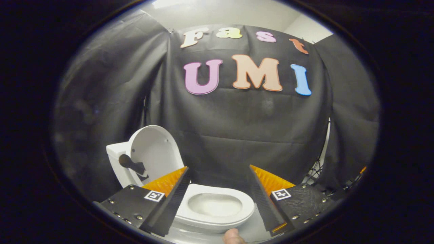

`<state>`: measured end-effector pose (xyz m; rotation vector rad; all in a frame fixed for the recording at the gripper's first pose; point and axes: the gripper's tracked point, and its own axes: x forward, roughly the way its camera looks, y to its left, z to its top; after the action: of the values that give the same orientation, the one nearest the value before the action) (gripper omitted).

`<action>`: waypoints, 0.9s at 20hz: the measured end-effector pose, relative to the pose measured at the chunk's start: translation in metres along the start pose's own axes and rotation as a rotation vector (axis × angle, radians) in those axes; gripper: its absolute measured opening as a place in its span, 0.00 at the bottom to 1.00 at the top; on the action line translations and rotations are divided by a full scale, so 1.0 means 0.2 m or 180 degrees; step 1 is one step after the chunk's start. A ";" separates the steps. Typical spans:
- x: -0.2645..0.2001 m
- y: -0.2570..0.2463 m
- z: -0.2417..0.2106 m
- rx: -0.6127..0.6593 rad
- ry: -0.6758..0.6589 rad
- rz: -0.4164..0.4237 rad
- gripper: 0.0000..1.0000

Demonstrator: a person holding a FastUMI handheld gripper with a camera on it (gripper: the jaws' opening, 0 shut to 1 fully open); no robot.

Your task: Open the toilet lid.

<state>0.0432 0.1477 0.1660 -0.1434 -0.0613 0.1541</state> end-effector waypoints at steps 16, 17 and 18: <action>-0.18 -0.47 -0.08 0.0015 -0.0157 -0.0419 0.99; -0.17 -0.45 -0.09 -0.0013 -0.0152 -0.0389 0.99; -0.17 -0.45 -0.09 -0.0028 -0.0160 -0.0374 0.99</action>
<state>0.0249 0.0528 0.1594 -0.1443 -0.1202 0.0401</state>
